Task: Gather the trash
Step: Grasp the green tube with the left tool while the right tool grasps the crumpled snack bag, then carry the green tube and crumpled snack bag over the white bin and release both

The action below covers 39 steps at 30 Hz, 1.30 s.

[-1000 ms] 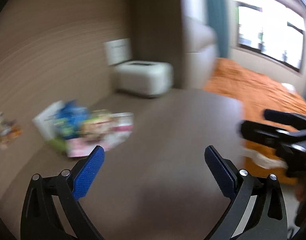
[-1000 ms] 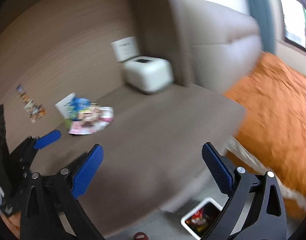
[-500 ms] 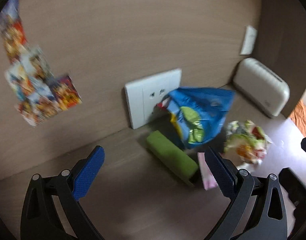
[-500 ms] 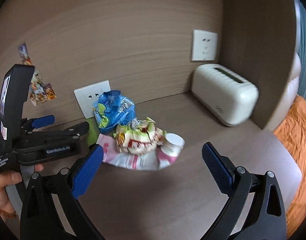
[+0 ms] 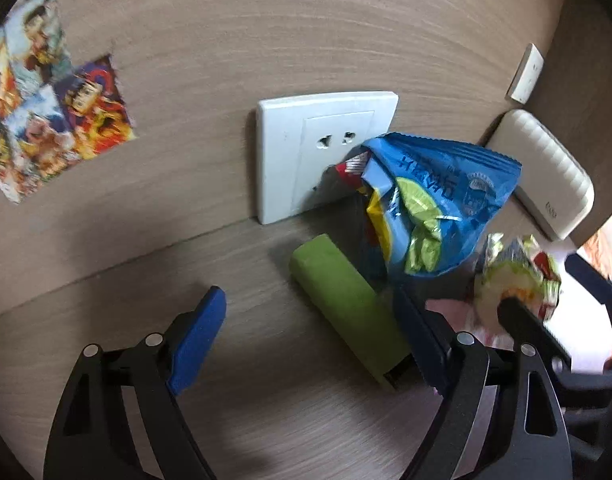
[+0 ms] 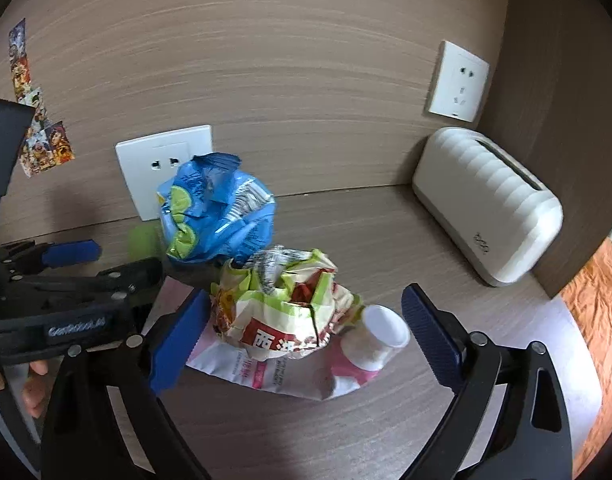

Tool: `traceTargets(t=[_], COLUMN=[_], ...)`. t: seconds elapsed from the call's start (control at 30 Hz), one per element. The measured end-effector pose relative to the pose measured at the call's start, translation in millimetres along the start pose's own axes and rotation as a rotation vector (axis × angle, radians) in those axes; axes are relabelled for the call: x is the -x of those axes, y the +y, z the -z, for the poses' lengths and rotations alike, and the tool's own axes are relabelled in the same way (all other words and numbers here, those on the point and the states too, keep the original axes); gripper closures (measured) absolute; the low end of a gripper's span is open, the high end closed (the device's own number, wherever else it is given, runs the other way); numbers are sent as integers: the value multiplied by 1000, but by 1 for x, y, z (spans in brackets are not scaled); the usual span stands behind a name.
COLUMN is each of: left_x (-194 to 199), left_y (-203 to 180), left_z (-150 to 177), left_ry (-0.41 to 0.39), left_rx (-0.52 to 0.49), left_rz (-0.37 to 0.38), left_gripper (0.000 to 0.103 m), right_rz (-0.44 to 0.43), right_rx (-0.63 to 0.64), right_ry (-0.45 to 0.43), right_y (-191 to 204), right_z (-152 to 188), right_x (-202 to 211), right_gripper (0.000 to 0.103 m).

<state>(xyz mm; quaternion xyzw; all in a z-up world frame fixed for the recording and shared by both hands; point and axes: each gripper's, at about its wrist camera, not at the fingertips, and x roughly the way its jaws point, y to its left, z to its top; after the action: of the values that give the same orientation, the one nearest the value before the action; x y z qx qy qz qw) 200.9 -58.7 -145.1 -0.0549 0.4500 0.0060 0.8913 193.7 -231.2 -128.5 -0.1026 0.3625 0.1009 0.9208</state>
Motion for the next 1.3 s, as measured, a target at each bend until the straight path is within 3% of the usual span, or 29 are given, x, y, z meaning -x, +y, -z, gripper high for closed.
traceTargets(t=[0.13,0.27,0.43,0.5,0.57,0.6,0.87,1.03,1.3], left_x=[-4,-5,-14,-14,-14,-13,24,55,101], left_y=[17,17,1,-1,-3,-2,28,39,10], left_z=[-3,-7,-4,-4,-3,-3,12,27,48], left_ry=[46,61,71,51,43,45,-19,-42,-70], left_rx=[33,-1,-44,-71,-101,-98,-73,-83,-169], left_rz=[26,22,8,-43,-45,-31,27,27,87], left_gripper=[20,20,30,58,73,75,78,78,78], right_rz=[20,-1,34,24,16,12,16,-16,21], right_rx=[80,86,138,162,170,174,139,34,-90], right_ry=[-6,-6,8,-13,-28,-28,-70,-86,-90], right_y=[16,23,32,34,39,40,38,28,-5], right_z=[1,2,5,5,8,7,2,8,38], right_x=[-4,-7,-17,-15,-6,-5,32,70,128], right_gripper=[10,13,29,41,43,43,43,43,42])
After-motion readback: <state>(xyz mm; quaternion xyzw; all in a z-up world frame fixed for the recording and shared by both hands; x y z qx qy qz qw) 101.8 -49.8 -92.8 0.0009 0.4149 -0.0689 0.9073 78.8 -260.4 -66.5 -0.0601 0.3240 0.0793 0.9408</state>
